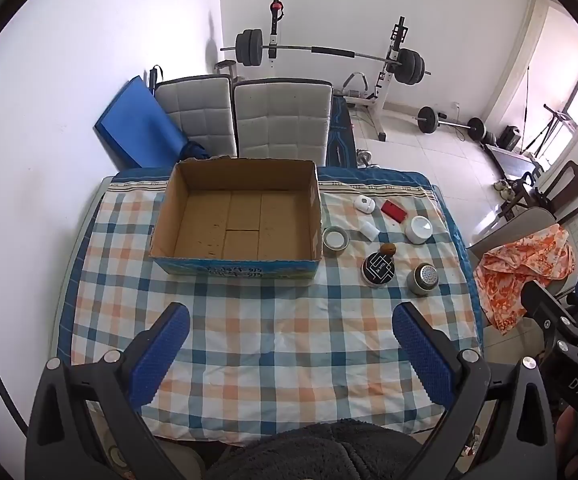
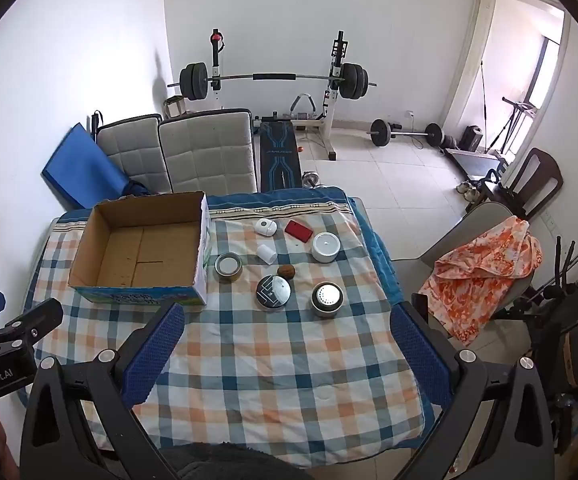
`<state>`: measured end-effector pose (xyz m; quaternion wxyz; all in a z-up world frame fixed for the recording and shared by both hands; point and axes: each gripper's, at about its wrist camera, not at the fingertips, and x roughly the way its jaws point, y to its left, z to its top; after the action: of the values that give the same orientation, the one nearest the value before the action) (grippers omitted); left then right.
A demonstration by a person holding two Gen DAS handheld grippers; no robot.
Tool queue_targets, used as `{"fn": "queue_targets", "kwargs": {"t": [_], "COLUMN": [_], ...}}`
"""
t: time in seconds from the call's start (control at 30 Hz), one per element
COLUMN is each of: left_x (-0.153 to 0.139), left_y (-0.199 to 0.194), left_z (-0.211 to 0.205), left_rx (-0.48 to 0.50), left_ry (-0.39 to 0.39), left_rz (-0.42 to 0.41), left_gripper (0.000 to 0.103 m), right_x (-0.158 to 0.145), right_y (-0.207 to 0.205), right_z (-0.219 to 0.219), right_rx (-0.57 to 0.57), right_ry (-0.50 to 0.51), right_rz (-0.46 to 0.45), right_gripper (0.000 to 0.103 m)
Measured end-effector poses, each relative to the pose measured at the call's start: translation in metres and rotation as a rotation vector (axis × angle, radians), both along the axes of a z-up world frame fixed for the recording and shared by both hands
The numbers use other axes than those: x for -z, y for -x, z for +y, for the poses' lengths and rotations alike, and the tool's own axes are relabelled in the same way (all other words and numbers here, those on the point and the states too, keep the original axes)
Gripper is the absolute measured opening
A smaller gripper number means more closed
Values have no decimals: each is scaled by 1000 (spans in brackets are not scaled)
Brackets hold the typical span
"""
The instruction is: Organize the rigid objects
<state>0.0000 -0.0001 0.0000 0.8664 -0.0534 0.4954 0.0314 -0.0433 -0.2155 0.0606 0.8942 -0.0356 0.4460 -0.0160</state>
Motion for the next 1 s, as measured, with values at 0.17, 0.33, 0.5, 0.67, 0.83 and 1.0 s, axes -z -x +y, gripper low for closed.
{"fn": "queue_targets", "kwargs": {"t": [0.17,0.33,0.5,0.67,0.83,1.0], "left_x": [-2,-16,-25,-27,-28,-28], "left_y": [0,2,5,7,7,7], "left_z": [-1,2,0,-1,-2,-2], "left_rx": [-2,-14,-16,-13,-15,-16], "left_ry": [-14,-28,-31,-33,-34,-36], "left_rz": [-17,-46,-64,-67,-69,-71], "left_gripper": [103,103,103,103,103,103], "right_x": [-7,-11,-24,-26,-27,-26], "right_y": [1,6,11,12,12,11], "right_z": [-1,2,-1,-3,-5,-4], "right_rx": [1,-8,-11,-6,-1,-2], "right_ry": [-3,-1,-3,5,2,4], "right_rz": [-22,-43,-56,-62,-62,-64], "right_gripper": [103,103,103,103,103,103]}}
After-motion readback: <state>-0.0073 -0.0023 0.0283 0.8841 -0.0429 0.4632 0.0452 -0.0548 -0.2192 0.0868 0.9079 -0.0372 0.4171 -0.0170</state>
